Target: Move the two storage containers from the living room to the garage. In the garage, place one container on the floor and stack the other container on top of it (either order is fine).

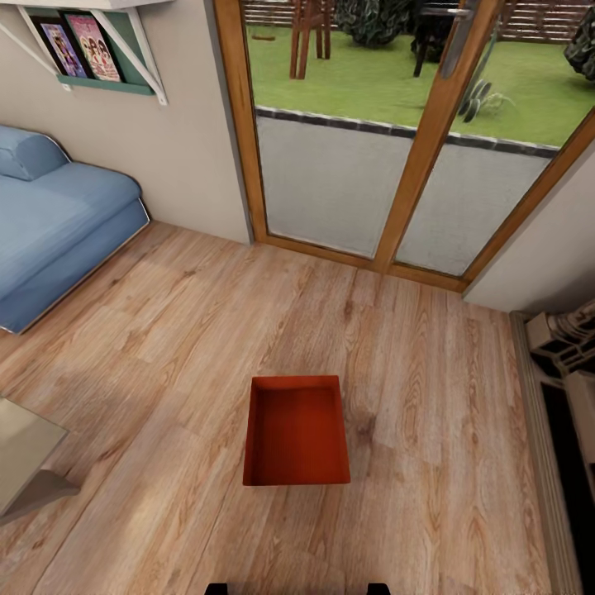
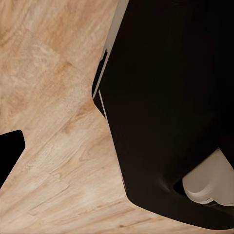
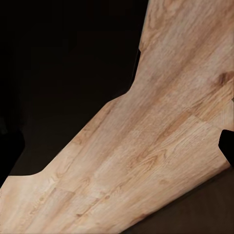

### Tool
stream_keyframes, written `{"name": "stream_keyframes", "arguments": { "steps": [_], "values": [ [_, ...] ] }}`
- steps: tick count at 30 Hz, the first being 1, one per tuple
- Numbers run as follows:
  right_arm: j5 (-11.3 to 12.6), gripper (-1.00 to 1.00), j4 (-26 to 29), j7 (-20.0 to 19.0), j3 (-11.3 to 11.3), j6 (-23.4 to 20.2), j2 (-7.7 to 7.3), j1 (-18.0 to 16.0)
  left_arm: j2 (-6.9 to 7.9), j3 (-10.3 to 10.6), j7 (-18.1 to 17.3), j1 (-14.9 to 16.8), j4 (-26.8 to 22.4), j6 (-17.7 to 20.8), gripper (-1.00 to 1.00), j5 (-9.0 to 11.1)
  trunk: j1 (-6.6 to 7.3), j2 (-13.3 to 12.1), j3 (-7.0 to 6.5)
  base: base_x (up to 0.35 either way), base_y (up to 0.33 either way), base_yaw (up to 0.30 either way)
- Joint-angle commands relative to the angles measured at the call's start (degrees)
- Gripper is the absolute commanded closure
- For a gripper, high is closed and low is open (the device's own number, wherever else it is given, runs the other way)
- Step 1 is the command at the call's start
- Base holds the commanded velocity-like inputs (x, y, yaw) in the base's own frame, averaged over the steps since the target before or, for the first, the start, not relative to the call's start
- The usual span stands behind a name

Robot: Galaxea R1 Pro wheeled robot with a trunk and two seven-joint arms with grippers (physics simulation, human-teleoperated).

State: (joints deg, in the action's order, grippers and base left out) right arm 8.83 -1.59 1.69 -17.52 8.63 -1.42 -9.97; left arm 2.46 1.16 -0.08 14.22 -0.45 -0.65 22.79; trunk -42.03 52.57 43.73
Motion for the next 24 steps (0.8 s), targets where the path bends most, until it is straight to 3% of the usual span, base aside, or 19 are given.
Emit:
{"name": "stream_keyframes", "arguments": {
  "steps": [1,13,17,20,23,24],
  "values": [
    [0.5,-1.0,-0.2,-0.1,-0.5,0.3,0.05,-0.1,0.0,0.1,0.0,0.0,0.0,-0.1,-1.0,0.3,0.0,0.0,0.03,0.0,0.0,0.0],
    [0.5,-1.0,-0.2,0.0,-0.5,0.3,0.36,-0.1,0.0,0.1,0.0,0.0,0.0,-0.1,-1.0,0.4,0.0,0.0,0.03,0.0,0.0,0.0],
    [0.5,-1.0,0.0,0.6,-0.7,0.2,-0.15,-0.1,0.25,0.4,0.0,0.0,-0.2,0.0,-1.0,-0.4,0.0,0.0,0.03,0.0,0.0,0.0],
    [1.0,-1.0,5.3,2.4,0.2,-1.5,-1.46,-0.3,7.0,0.0,0.0,0.0,-4.5,0.4,-1.0,-0.1,0.0,0.0,0.03,0.0,0.0,0.0],
    [1.6,-1.0,10.1,4.9,2.0,-4.5,-3.62,-2.4,10.44,-0.1,0.1,0.0,-10.1,0.9,-1.0,0.1,0.0,0.0,0.03,0.0,0.0,0.0],
    [1.8,-1.0,11.2,5.5,2.5,-5.1,-3.93,-3.1,10.94,-0.1,0.1,0.0,-11.3,1.1,-1.0,0.1,0.0,0.0,0.03,0.0,0.0,0.0]
  ]
}}
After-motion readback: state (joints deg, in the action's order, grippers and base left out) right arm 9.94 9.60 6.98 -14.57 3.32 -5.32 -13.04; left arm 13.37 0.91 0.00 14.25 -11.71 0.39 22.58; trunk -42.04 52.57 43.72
